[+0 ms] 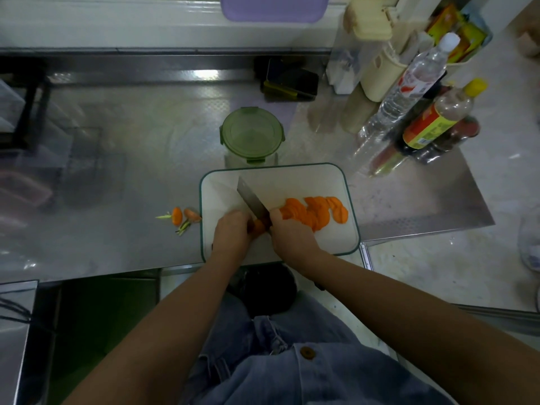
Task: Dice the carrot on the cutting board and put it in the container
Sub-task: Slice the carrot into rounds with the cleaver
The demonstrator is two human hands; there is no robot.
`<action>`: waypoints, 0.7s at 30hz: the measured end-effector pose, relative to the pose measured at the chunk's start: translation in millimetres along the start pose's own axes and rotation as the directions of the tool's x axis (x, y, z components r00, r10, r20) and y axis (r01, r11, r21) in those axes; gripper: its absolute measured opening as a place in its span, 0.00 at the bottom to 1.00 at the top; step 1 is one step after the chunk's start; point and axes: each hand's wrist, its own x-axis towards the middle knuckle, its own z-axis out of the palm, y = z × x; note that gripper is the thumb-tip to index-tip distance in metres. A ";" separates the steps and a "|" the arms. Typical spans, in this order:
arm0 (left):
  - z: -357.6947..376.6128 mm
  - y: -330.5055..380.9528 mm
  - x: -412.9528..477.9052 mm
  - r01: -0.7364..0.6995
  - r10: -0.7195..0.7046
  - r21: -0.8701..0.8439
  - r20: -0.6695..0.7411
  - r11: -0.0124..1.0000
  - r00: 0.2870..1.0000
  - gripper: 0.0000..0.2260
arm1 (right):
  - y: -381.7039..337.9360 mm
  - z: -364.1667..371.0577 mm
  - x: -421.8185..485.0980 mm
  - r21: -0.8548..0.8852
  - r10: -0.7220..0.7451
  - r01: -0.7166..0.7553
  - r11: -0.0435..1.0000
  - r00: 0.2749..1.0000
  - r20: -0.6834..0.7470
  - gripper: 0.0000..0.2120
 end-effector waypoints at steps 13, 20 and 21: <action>2.5 -2.3 -1.2 0.026 -0.027 -0.031 -0.029 0.999 0.999 0.06 | 2.6 -3.1 -1.3 0.087 0.024 -0.016 0.996 0.995 -0.097 0.11; 1.0 -2.3 0.2 0.042 -0.041 -0.036 0.007 0.998 0.999 0.05 | -1.9 -13.5 -1.8 0.008 0.004 -0.004 1.000 1.000 -0.023 0.11; 1.3 -2.3 0.4 0.041 -0.041 -0.035 0.008 0.999 0.999 0.05 | -2.9 -13.9 -2.4 -0.007 0.002 -0.002 1.000 1.000 -0.011 0.10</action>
